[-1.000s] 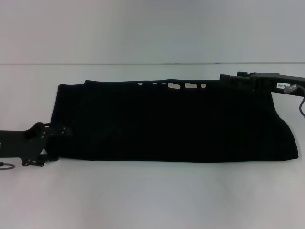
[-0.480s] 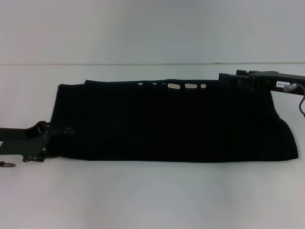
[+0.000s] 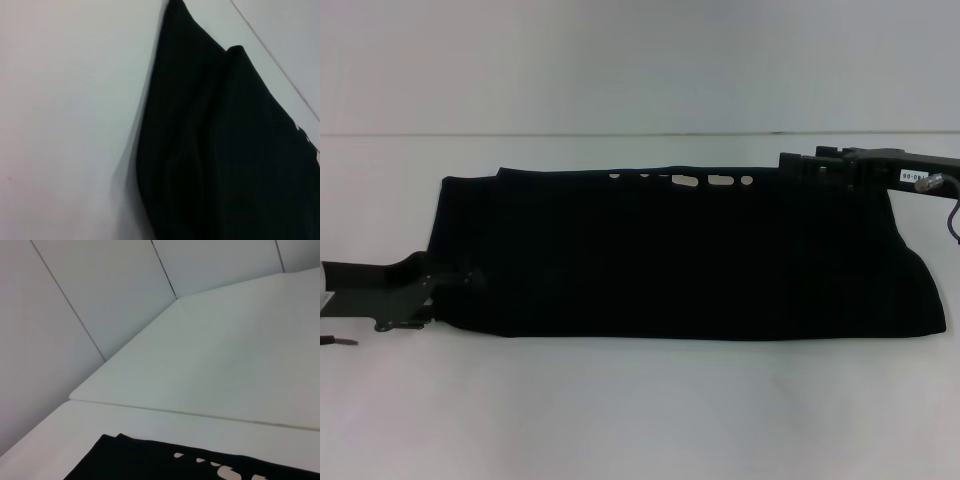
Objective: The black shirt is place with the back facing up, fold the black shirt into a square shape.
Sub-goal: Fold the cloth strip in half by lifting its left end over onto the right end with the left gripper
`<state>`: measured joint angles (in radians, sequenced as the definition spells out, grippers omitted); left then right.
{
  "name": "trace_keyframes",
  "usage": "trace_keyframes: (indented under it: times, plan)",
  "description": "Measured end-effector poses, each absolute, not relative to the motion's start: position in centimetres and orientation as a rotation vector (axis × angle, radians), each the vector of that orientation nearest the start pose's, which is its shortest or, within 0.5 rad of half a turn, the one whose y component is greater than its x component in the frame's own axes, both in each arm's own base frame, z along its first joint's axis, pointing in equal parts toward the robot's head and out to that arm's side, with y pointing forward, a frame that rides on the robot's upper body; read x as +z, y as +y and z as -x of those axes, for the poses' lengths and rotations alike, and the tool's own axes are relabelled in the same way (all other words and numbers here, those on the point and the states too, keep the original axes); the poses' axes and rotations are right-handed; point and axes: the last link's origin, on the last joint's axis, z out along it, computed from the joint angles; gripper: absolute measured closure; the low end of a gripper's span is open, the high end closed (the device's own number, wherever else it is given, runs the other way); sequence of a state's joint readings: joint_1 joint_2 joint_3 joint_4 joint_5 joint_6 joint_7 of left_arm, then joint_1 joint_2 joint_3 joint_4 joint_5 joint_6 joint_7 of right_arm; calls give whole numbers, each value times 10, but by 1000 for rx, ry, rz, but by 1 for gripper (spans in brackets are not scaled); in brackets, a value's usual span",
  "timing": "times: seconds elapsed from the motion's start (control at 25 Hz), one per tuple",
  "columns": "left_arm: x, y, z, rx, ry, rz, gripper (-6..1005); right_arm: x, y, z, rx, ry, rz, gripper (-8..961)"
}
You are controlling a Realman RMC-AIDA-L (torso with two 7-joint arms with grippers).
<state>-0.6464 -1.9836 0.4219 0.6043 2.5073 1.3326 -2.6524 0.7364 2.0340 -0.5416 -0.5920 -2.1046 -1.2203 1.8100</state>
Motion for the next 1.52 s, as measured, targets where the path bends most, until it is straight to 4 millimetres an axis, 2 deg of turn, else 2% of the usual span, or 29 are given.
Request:
trace_keyframes:
  times: [0.12,0.56,0.64,0.84,1.12,1.24,1.52]
  plan:
    - [40,365,327,541,2645,-2179,136,26,418,-245,658,1085,2351,113]
    - [40,363,332,519,2620,-2256,562,26,419,-244,658,1080,2355,113]
    - [39,362,333,514,2609,-2279,793,26,419,-244,659,1080,2354,113]
    - [38,358,336,510,2519,-2395,868,26,419,-244,672,1088,2345,112]
    - [42,352,342,456,2327,-2649,959,21,419,-243,696,1106,2320,114]
    - [50,349,350,432,2302,-2728,959,17,420,-242,707,1117,2302,116]
    - [88,329,377,389,2403,-2835,960,11,427,-236,734,1121,2250,120]
